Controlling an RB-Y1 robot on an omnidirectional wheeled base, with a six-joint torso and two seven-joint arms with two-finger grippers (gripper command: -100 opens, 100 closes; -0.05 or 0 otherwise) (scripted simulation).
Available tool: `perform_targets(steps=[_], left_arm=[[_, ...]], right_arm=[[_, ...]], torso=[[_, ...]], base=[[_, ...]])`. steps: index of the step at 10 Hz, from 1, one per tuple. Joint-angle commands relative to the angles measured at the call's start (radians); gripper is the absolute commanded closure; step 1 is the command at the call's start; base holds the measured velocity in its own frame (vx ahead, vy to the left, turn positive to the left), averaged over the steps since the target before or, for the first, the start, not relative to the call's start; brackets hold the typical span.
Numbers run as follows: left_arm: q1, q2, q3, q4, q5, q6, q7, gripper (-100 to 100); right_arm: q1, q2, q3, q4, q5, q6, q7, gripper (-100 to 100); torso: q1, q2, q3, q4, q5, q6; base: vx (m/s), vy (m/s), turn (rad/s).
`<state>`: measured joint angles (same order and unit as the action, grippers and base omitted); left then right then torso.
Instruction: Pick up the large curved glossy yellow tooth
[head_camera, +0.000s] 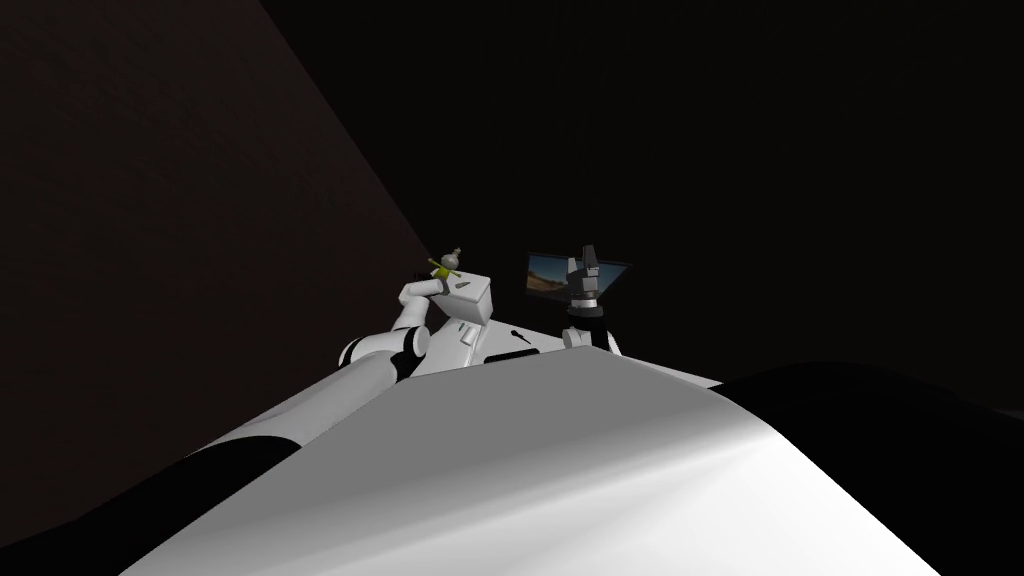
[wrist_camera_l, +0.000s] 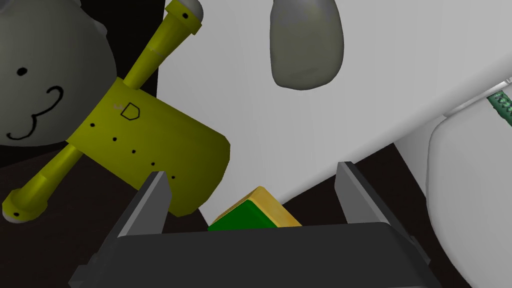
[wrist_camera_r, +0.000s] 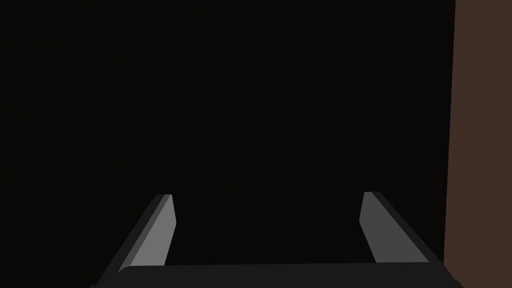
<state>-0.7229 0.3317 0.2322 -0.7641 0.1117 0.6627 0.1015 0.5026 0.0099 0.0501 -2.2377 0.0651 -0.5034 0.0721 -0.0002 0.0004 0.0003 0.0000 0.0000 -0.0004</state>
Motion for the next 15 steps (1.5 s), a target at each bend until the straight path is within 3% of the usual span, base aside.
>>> perform_targets(steps=[1, 4, 5, 6, 7, 9, 11, 13, 15], left_arm=[[-0.027, 0.004, 0.004, 0.038, 0.0, 0.029, 0.004, -100], [-0.114, 0.019, 0.021, 0.126, 0.001, 0.113, 0.016, -100], [-0.117, 0.019, 0.021, 0.145, 0.001, 0.113, 0.016, -100], [-0.158, 0.025, 0.029, 0.189, 0.001, 0.152, 0.02, -100], [-0.158, 0.025, 0.029, 0.195, 0.001, 0.152, 0.02, -100], [-0.229, 0.034, 0.044, 0.268, 0.0, 0.216, 0.026, -100], [-0.231, 0.034, 0.044, 0.287, 0.0, 0.222, 0.026, -100], [-0.292, 0.042, 0.058, 0.354, -0.002, 0.281, 0.029, -100], [-0.317, 0.044, 0.065, 0.4, -0.003, 0.305, 0.029, -100]], right_arm=[[0.0, 0.0, 0.0, 0.0, 0.0, 0.0, 0.0, 0], [0.0, 0.0, 0.0, 0.0, 0.0, 0.0, 0.0, 0], [0.0, 0.0, 0.0, 0.0, 0.0, 0.0, 0.0, 0], [0.0, 0.0, 0.0, 0.0, 0.0, 0.0, 0.0, 0], [0.0, 0.0, 0.0, 0.0, 0.0, 0.0, 0.0, 0], [0.0, 0.0, 0.0, 0.0, 0.0, 0.0, 0.0, 0], [0.0, 0.0, 0.0, 0.0, 0.0, 0.0, 0.0, 0], [0.0, 0.0, 0.0, 0.0, 0.0, 0.0, 0.0, 0], [0.0, 0.0, 0.0, 0.0, 0.0, 0.0, 0.0, 0]], torso=[[0.0, 0.0, 0.0, 0.0, 0.0, 0.0], [0.0, 0.0, 0.0, 0.0, 0.0, 0.0], [0.0, 0.0, 0.0, 0.0, 0.0, 0.0], [0.0, 0.0, 0.0, 0.0, 0.0, 0.0], [0.0, -0.001, 0.0, 0.0, 0.0, 0.0], [0.0, -0.001, 0.0, 0.0, 0.0, 0.0], [0.0, -0.001, -0.001, 0.0, 0.0, 0.0], [0.0, -0.001, -0.001, 0.0, 0.0, 0.0], [0.0, -0.001, -0.001, -0.001, 0.0, 0.0]], base=[[0.0, 0.0, 0.0], [-0.001, 0.0, -0.004], [0.0, 0.0, 0.0], [0.003, 0.002, -0.012], [0.004, 0.002, -0.012], [0.008, 0.002, -0.02], [0.006, 0.002, -0.006], [0.014, 0.0, -0.027], [0.021, 0.003, -0.016]])
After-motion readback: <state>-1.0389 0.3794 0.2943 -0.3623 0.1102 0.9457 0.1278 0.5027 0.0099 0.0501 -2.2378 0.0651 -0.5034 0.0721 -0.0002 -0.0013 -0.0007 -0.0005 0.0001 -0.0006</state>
